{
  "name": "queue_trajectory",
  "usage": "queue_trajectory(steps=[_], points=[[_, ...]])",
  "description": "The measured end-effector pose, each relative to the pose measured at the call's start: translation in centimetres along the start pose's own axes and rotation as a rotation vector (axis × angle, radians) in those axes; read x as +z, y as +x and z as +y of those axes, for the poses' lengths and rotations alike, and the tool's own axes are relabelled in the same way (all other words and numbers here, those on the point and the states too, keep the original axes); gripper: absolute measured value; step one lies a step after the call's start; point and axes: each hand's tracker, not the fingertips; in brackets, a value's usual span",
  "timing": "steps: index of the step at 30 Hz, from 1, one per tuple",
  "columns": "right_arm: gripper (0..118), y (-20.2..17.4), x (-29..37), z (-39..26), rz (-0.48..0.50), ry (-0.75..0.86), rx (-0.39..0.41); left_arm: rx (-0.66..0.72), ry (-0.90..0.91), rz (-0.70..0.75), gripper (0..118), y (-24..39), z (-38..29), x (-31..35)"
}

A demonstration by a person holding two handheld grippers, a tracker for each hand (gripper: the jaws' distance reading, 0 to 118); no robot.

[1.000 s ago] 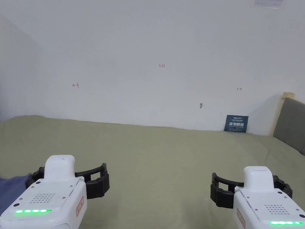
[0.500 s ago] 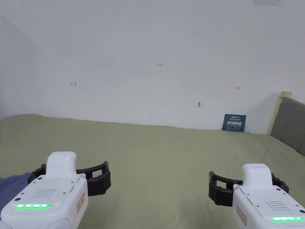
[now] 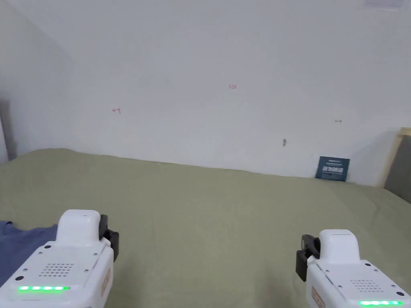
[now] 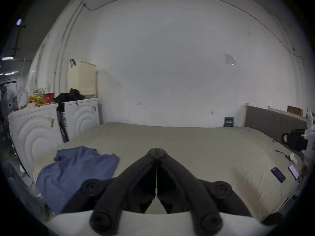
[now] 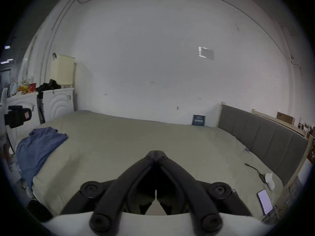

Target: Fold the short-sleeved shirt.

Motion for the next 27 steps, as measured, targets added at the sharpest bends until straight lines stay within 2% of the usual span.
queue_trajectory(steps=[11,15,21,27], points=[[0,-17.2,-4.2,3.8,0.396,0.058,0.012,0.018,0.006,0.384,0,-14.0,1.1,9.1],[0,-22.3,-4.2,3.8,0.499,0.058,0.007,0.048,0.008,0.493,1,-17.3,0.4,12.6],[0,-26.7,-4.4,2.9,0.587,0.022,0.024,0.053,-0.020,0.565,1,-19.7,-0.2,14.5],[0,-27.8,-5.7,2.3,0.606,-0.011,0.033,0.073,-0.065,0.544,1,-20.8,-1.2,12.2]])
